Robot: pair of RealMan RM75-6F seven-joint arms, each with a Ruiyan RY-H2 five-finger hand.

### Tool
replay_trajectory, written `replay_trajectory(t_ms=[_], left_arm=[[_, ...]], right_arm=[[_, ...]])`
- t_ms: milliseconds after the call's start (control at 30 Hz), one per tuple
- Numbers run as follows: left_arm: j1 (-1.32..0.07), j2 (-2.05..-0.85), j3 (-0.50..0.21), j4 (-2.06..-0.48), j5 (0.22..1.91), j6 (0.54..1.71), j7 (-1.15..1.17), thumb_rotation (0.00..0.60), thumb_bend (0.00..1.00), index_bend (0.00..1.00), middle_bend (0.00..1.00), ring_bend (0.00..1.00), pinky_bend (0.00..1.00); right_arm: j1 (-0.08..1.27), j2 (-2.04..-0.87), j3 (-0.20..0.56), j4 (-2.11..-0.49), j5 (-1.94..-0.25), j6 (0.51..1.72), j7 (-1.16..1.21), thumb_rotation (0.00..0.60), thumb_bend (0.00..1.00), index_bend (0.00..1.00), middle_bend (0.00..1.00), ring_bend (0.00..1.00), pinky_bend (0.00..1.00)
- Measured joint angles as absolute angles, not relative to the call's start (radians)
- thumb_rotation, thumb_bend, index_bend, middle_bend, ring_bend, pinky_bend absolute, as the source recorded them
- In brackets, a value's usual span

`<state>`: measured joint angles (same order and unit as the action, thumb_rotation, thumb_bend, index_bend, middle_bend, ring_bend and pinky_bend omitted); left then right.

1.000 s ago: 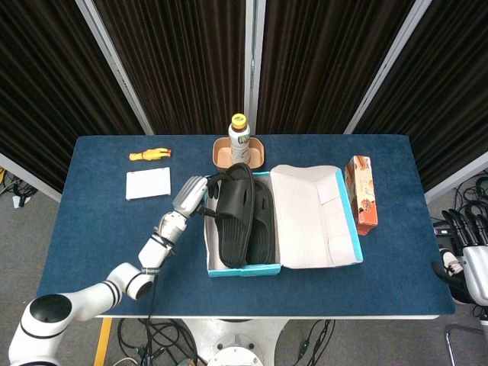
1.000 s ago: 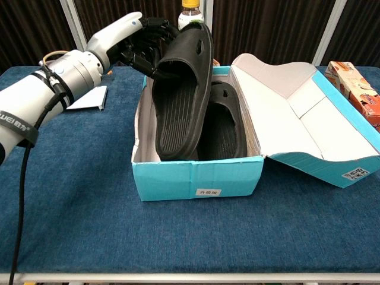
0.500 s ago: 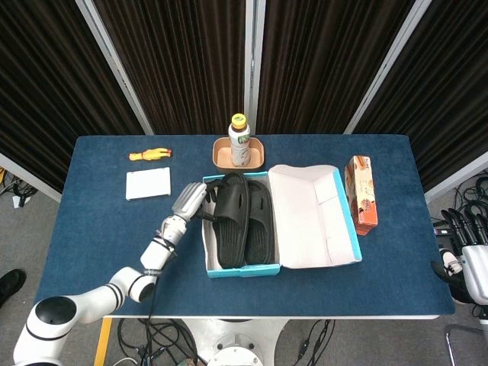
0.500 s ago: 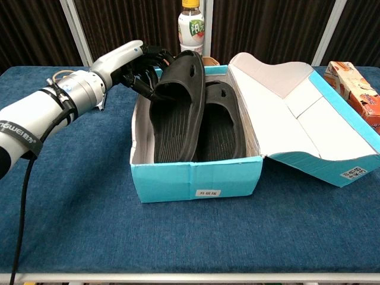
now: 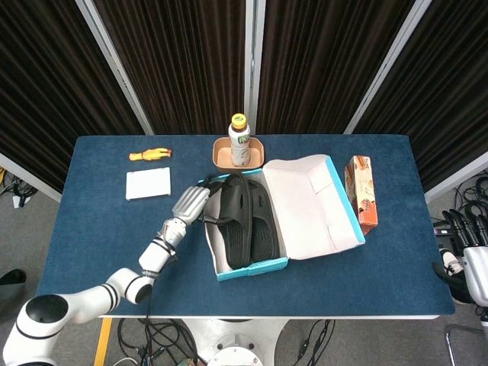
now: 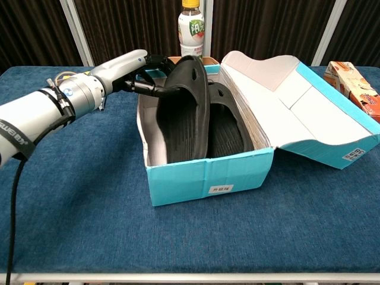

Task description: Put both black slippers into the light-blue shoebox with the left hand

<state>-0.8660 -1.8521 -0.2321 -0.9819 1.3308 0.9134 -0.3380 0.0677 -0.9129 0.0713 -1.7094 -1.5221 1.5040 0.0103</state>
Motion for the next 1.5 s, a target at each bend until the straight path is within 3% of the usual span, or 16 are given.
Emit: replay_trajectory(t_ms=[267,467,800,1067,1500], left_arm=[[-0.871,-1.73,-0.221,-1.132,1.313,0.864,-0.175,0.211,0.0,0.09,0.03,0.0,0.12],[-0.873,-1.653,-0.226,-1.222,1.322,0.886,-0.112,0.258,0.0,0.11,0.03,0.0,0.12],[-0.868,-1.58,-0.221,-1.336,1.34,0.94,0.045,0.258,0.0,0.21,0.11,0.0,0.12],[-0.877,-1.579,-0.188,-1.374,1.286,0.878,0.145,0.259,0.0,0.21,0.12,0.0,0.13],[-0.9,-1.648,-0.153,-1.287,1.243,0.807,0.18,0.26,0.0,0.21,0.12,0.0,0.13]], right_arm=[[0.06,-0.912,0.067,-1.702,-1.533,1.516,0.023,0.6,0.12,0.0,0.08,0.0,0.06],[0.055,-0.912,0.065,-1.7,-1.541,1.525,0.026,0.6,0.12,0.0,0.08,0.0,0.06],[0.053,-0.916,0.063,-1.696,-1.544,1.527,0.028,0.6,0.12,0.0,0.08,0.0,0.06],[0.055,-0.918,0.064,-1.692,-1.541,1.524,0.031,0.6,0.12,0.0,0.08,0.0,0.06],[0.058,-0.922,0.066,-1.683,-1.533,1.514,0.04,0.6,0.12,0.0,0.08,0.0,0.06]])
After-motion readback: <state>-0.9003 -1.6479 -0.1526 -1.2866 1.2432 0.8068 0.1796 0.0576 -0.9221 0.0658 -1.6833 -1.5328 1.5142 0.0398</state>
